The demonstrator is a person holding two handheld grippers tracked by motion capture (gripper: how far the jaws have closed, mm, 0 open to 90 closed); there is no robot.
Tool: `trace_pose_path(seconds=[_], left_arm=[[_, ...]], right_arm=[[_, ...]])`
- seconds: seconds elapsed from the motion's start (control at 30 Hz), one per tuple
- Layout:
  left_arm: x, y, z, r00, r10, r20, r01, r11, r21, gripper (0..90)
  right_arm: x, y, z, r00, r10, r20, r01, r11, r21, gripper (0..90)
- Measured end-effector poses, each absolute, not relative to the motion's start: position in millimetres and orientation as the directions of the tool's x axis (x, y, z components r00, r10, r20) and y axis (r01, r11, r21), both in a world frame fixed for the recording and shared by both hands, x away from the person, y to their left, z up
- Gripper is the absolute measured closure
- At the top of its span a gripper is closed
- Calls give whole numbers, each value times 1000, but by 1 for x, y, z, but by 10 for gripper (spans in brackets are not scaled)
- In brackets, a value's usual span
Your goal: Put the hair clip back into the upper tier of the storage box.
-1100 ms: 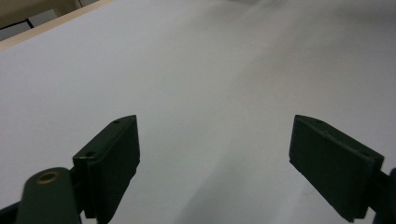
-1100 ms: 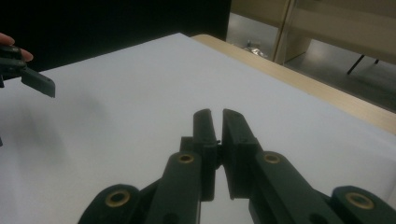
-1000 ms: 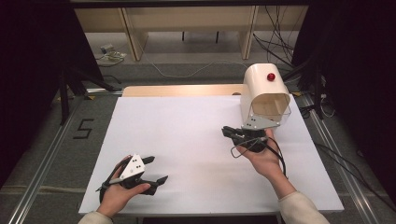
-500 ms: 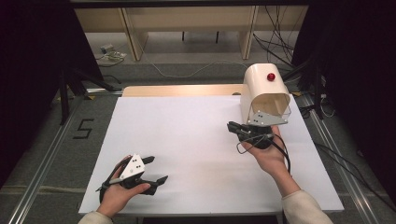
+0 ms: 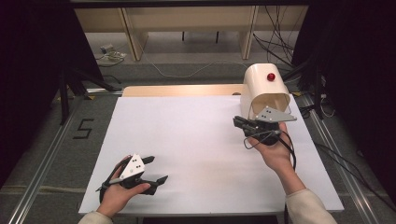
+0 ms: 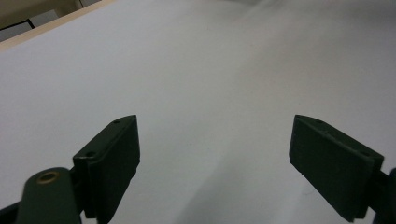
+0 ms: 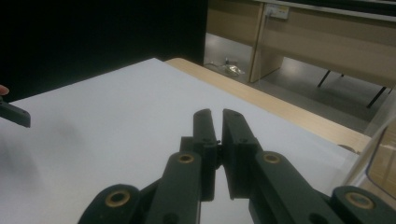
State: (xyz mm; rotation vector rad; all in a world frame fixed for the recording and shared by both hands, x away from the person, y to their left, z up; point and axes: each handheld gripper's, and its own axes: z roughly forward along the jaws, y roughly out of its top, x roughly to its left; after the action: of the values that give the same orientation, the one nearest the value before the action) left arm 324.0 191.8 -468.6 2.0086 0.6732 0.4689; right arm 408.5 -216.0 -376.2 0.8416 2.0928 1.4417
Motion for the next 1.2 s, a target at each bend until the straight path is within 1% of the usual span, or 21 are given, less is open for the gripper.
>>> trace_pose_path(seconds=[1.2], left_arm=[[324,192,-468,773,633,55,272,-408,872,162]], right_arm=[[412,-253,-356,-630,776,-18,209,192,959,849]])
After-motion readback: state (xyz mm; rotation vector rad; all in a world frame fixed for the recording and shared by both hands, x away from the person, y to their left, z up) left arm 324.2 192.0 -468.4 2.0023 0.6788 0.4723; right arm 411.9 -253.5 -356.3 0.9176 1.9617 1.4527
